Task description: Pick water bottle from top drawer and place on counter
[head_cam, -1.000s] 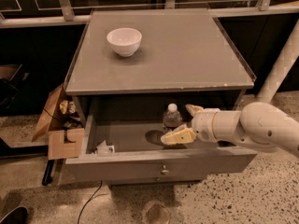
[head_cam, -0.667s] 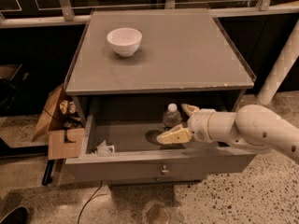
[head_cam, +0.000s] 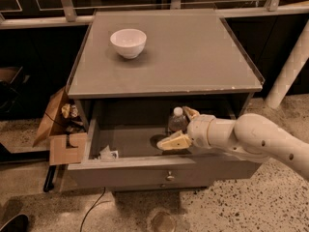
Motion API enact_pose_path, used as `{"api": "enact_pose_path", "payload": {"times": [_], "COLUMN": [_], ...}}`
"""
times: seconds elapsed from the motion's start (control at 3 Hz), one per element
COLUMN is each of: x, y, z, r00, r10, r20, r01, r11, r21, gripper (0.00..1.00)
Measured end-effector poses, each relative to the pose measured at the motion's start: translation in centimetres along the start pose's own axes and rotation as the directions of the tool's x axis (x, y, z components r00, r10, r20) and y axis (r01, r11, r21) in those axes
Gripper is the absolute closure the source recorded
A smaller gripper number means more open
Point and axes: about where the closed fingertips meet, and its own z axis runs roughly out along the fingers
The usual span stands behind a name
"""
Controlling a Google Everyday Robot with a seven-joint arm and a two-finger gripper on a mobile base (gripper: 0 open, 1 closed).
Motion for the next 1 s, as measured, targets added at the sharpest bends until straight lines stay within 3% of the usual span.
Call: {"api": "enact_pose_path", "payload": {"times": [0.33, 1.0], "x": [0.62, 0.61], "y": [-0.74, -0.74], "z": [0.69, 0.69], "r00": [0.999, 0.999], "r10": [-0.037, -0.037], "r20": [-0.013, -0.013], "r01": [0.037, 0.037], "r11": [0.9988, 0.9988], "r21": [0.031, 0.031], "gripper": [0.14, 0.56]}}
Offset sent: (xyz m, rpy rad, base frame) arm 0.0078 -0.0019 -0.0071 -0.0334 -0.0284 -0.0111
